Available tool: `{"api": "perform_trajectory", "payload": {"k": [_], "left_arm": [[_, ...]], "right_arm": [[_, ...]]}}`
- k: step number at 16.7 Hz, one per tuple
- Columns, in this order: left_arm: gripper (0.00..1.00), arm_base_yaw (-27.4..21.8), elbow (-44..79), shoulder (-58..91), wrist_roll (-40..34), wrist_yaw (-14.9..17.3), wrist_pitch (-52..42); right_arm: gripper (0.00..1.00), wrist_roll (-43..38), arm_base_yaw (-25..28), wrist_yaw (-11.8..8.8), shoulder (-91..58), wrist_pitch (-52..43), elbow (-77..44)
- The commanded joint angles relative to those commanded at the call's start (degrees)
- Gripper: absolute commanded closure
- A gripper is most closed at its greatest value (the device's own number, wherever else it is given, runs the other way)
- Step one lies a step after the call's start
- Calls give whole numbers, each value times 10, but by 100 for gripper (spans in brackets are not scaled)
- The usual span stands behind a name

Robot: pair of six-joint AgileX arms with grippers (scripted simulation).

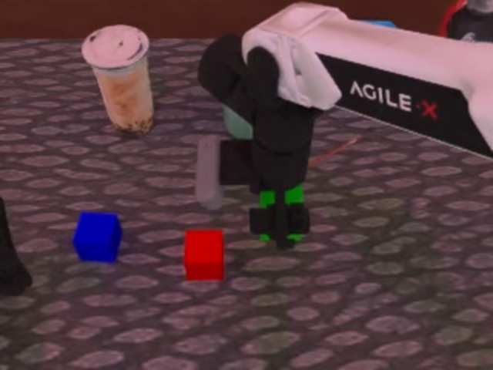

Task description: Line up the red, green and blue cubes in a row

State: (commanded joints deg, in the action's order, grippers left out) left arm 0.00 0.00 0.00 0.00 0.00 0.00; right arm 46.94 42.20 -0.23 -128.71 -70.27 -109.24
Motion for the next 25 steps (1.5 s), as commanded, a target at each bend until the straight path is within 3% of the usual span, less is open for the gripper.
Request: {"api": "perform_trajectory", "payload": {"k": [6,14,19,25], "left_arm": [[0,0,0,0,0,0,0],[0,0,0,0,0,0,0],[0,0,0,0,0,0,0],[0,0,0,0,0,0,0]], "right_arm": [[100,-5,8,0,0,2,2],[100,-5,8,1,-27,134,104],[100,-4,8,0,-29,141,111],[55,-4,8,0,-29,141,111]]}}
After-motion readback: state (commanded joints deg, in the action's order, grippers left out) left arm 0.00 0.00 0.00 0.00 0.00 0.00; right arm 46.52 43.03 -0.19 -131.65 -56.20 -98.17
